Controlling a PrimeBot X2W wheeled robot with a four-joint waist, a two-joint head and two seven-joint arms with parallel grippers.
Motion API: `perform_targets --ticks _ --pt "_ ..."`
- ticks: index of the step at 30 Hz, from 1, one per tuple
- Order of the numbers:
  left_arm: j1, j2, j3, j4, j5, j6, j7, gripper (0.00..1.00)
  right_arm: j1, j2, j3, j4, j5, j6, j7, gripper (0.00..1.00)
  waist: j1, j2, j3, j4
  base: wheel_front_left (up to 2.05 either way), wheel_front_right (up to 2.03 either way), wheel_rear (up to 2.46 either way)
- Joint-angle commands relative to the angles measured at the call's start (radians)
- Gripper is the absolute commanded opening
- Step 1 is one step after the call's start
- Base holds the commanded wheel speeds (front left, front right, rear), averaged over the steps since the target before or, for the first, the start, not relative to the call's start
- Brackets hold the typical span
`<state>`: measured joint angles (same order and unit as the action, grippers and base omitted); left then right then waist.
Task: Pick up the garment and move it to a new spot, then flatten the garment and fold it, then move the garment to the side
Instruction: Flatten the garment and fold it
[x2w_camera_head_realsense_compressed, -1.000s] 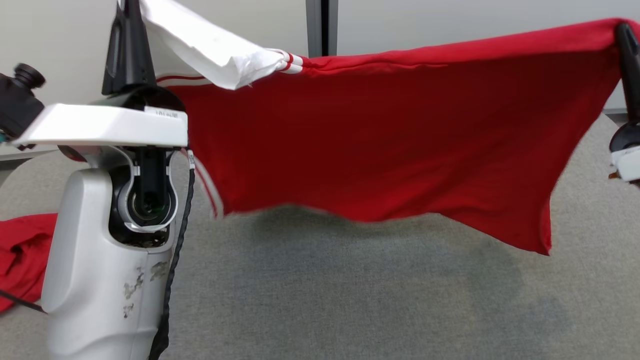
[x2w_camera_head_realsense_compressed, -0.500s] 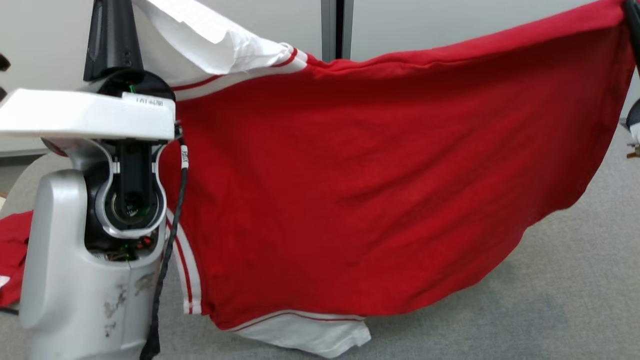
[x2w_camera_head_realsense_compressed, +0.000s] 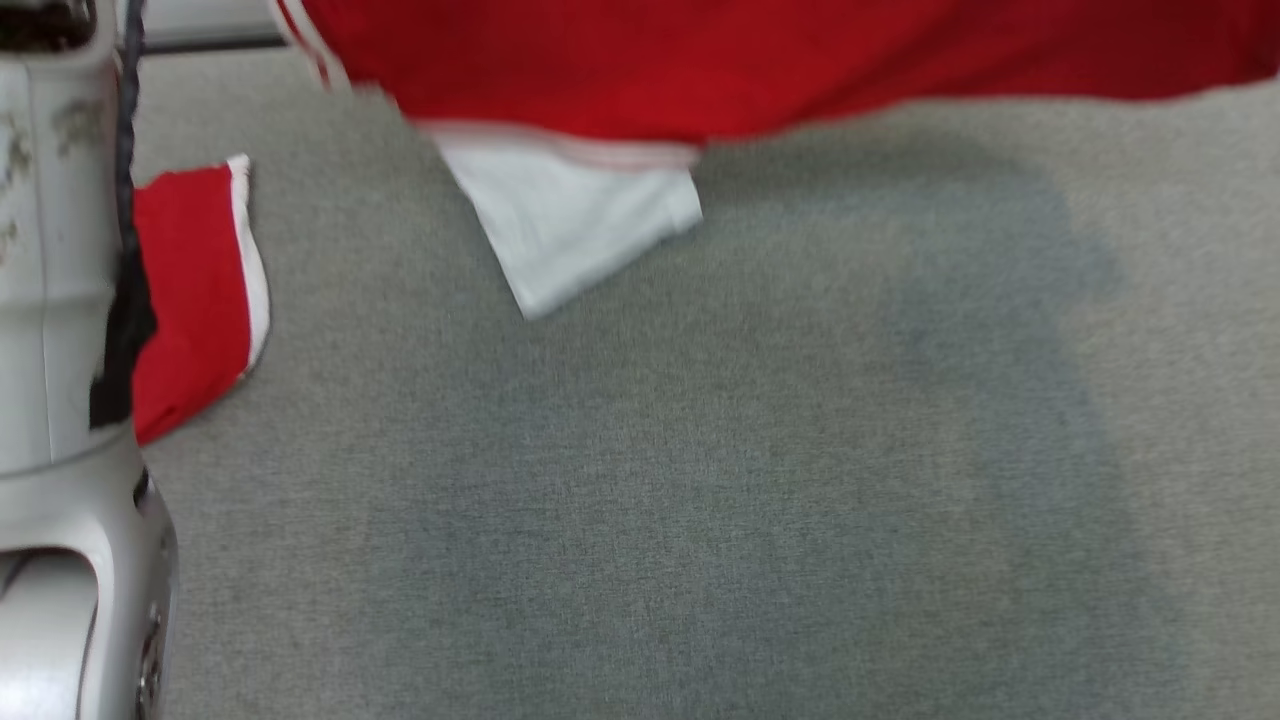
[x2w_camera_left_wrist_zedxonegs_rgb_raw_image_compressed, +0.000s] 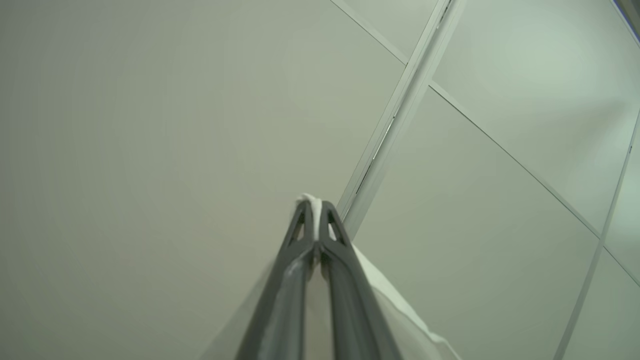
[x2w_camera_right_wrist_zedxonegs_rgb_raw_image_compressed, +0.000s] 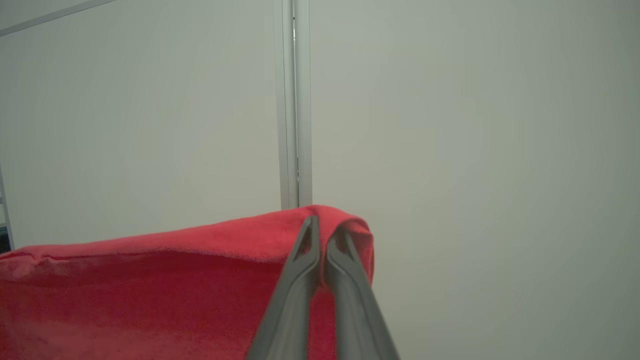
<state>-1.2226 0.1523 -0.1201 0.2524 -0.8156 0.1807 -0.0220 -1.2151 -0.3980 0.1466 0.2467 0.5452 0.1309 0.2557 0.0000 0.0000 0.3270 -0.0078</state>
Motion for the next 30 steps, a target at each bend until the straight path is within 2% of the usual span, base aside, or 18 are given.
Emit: perform_targets --ticks 1,6,9,10,12,13,21,30 --pt "-0.045 -0.006 -0.008 0.048 0.012 -0.016 -0.022 0.0 -0.045 -0.004 0.027 0.051 -0.011 0.0 -0.042 0.0 0.0 0.0 0.115 0.009 0.0 0.0 0.0" --pt "-0.226 -0.01 0.018 0.189 0.03 -0.044 -0.125 0.0 -0.239 -0.022 0.08 0.207 -0.042 0.0 -0.225 0.0 0.0 0.0 0.199 0.032 0.0 0.0 0.0" --pt "-0.282 -0.016 0.023 0.26 0.027 -0.08 -0.171 0.0 -0.303 -0.022 0.09 0.289 -0.052 0.0 -0.348 0.0 0.0 0.0 0.241 0.045 0.0 0.0 0.0" --pt "-0.282 -0.016 0.023 0.26 0.027 -0.08 -0.171 0.0 -0.303 -0.022 0.09 0.289 -0.052 0.0 -0.348 0.0 0.0 0.0 0.241 0.045 0.0 0.0 0.0" --pt "-0.304 -0.02 0.025 0.295 0.029 -0.11 -0.197 0.0 -0.318 -0.006 0.103 0.33 -0.036 0.0 -0.417 0.0 0.0 0.0 0.265 0.055 0.0 0.0 0.0" --pt "-0.299 -0.023 0.008 0.333 0.043 -0.141 -0.211 0.0 -0.303 -0.005 0.126 0.373 -0.017 0.0 -0.454 0.0 0.0 0.0 0.285 0.065 0.0 0.0 0.0" --pt "-0.179 -0.047 -0.058 0.464 0.111 -0.245 -0.241 0.0 -0.145 -0.019 0.269 0.493 0.105 0.0 -0.492 0.0 0.0 0.0 0.294 0.103 0.0 0.0 0.0" --pt "0.064 -0.027 -0.138 0.495 0.26 -0.294 -0.244 0.0 0.079 -0.04 0.406 0.566 0.269 0.0 -0.501 0.0 0.0 0.0 0.18 0.116 0.0 0.0 0.0"
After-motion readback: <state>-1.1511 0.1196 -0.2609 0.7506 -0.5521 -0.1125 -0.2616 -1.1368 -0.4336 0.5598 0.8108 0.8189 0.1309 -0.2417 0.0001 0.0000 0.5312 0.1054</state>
